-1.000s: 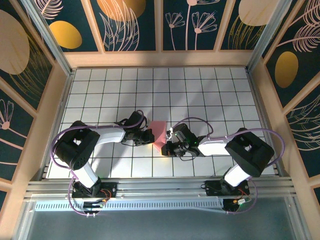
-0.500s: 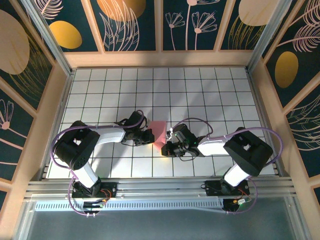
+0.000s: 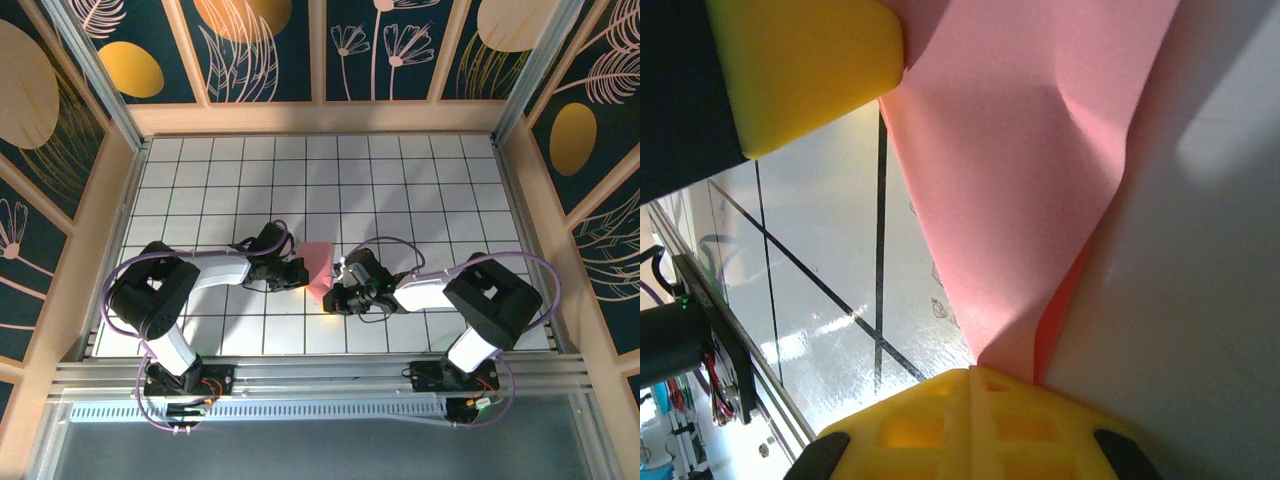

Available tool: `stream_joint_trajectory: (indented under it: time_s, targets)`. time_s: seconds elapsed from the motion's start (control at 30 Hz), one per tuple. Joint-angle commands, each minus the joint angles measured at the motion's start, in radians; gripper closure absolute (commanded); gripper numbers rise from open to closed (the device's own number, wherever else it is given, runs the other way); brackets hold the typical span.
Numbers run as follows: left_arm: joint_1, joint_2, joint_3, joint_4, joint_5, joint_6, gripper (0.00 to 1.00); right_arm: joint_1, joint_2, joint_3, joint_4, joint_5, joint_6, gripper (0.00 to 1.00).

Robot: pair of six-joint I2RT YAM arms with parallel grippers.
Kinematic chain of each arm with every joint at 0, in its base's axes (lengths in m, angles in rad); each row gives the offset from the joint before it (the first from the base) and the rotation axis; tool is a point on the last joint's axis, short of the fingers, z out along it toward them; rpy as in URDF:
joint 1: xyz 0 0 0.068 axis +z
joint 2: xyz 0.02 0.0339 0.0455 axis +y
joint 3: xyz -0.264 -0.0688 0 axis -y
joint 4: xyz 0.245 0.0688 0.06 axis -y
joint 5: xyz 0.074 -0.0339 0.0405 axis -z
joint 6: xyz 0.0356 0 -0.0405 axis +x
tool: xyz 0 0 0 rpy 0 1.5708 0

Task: Fold a paper plane with a square sheet of paper (fold left side to right side)
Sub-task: Third fold the triangle at the center of the table.

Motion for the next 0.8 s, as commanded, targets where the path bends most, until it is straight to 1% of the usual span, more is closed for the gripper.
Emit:
stream_joint_trajectory:
  time_s: [0.0, 0.1, 0.27, 0.37, 0.5, 0.6, 0.67, 0.77]
  targets:
    - [-0.005, 0.031, 0.003, -0.039, -0.034, -0.004, 1.0, -0.008, 0.026, 0.001, -0.054, 0.001, 0.025, 1.0]
    - [-0.005, 0.02, 0.018, -0.034, -0.029, -0.003, 1.0, -0.012, 0.041, 0.011, -0.102, 0.008, 0.03, 1.0]
    - [-0.006, -0.056, 0.046, -0.026, -0.023, -0.003, 0.94, -0.012, 0.069, 0.043, -0.195, 0.022, 0.028, 1.0]
    - [-0.006, -0.094, 0.039, -0.017, -0.021, -0.006, 0.93, -0.014, 0.087, 0.06, -0.238, 0.027, 0.031, 1.0]
    - [-0.005, -0.168, -0.016, 0.026, -0.005, -0.014, 0.94, -0.014, 0.104, 0.074, -0.271, 0.034, 0.035, 1.0]
    - [-0.008, -0.208, -0.07, 0.082, 0.039, -0.039, 0.96, -0.014, 0.109, 0.078, -0.284, 0.04, 0.038, 1.0]
    - [-0.016, -0.217, -0.105, 0.126, 0.079, -0.063, 0.97, -0.014, 0.113, 0.08, -0.29, 0.047, 0.038, 1.0]
    - [-0.033, -0.21, -0.136, 0.168, 0.107, -0.092, 0.99, -0.014, 0.117, 0.084, -0.297, 0.056, 0.039, 1.0]
